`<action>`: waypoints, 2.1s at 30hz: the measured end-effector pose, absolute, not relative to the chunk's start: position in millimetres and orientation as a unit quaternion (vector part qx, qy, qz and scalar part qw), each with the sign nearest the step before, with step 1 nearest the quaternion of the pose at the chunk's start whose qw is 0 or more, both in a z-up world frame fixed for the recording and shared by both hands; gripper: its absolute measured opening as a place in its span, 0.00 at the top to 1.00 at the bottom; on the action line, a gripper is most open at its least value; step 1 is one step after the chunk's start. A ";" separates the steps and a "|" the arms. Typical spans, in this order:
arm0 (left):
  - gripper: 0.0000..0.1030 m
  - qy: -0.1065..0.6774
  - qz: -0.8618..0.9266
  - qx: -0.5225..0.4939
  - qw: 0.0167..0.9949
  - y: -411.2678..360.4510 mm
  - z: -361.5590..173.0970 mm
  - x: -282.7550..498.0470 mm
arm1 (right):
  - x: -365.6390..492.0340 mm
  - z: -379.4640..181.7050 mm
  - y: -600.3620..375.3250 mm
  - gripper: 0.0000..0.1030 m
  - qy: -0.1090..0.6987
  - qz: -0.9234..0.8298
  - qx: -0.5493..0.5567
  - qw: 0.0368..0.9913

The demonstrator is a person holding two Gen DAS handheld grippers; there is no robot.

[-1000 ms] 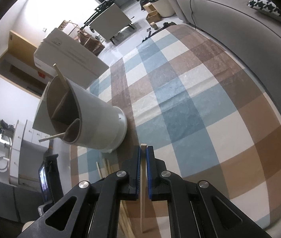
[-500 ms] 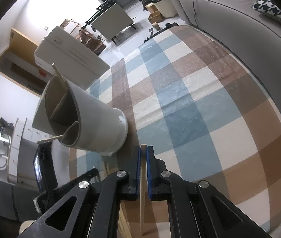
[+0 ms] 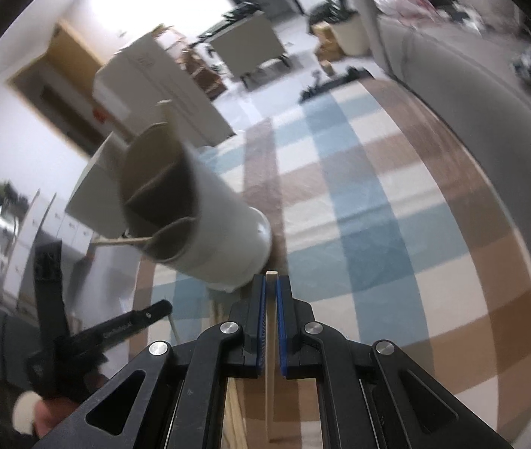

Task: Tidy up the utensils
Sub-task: 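Close the left tool on another chopstick while the right tool holds its chopstick, then lift both held chopsticks up over the utensil holder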

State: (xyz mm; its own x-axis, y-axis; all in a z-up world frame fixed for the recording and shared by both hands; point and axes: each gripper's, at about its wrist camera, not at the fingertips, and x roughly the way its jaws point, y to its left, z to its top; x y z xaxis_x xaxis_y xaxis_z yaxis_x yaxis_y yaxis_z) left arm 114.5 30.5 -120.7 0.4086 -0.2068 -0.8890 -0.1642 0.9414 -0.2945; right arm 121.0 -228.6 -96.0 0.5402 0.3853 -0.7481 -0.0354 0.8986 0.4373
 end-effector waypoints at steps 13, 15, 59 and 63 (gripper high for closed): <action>1.00 0.463 -0.062 -0.152 0.871 25.8 -65.0 70.7 | 82.4 -62.2 -199.4 0.96 0.414 0.147 0.121 0.890; 1.00 0.458 -0.068 -0.143 0.875 25.6 -66.2 68.0 | 76.6 -59.2 -197.4 0.96 0.410 0.146 0.115 0.893; 1.00 0.348 -0.119 -0.122 0.922 24.2 92.8 127.5 | 136.7 121.6 -188.3 0.96 0.242 0.175 0.088 0.950; 1.00 0.333 -0.114 -0.122 0.928 31.1 95.9 147.3 | 163.5 129.3 -179.1 0.96 0.231 0.176 0.088 0.953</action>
